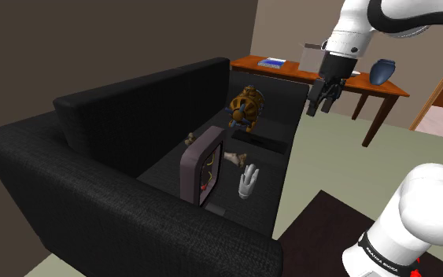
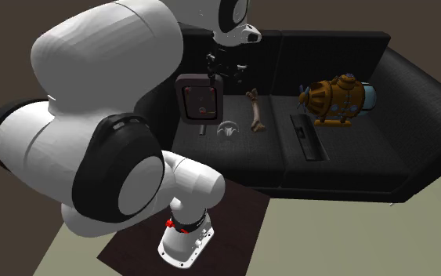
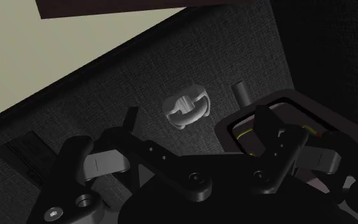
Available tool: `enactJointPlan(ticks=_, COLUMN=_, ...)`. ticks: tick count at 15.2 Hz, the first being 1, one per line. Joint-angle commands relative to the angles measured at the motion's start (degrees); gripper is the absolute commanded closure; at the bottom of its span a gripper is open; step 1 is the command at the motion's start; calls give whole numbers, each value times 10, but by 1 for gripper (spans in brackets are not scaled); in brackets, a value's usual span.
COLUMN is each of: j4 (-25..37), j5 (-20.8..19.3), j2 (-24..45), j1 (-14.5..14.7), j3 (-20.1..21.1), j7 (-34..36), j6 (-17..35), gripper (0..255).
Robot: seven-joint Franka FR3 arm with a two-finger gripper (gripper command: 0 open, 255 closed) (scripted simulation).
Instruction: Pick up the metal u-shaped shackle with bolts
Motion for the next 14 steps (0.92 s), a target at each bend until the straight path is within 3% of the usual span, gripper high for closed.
enactJointPlan(ticks=1, j4=0, j5=0, j2=0, j1=0, j3=0, j7=0, j6=0, gripper=0)
enactJointPlan(ticks=14, j4=-30, j5=67, j2=232, j1=-35, j3=35, j7=173, j6=194, gripper=0)
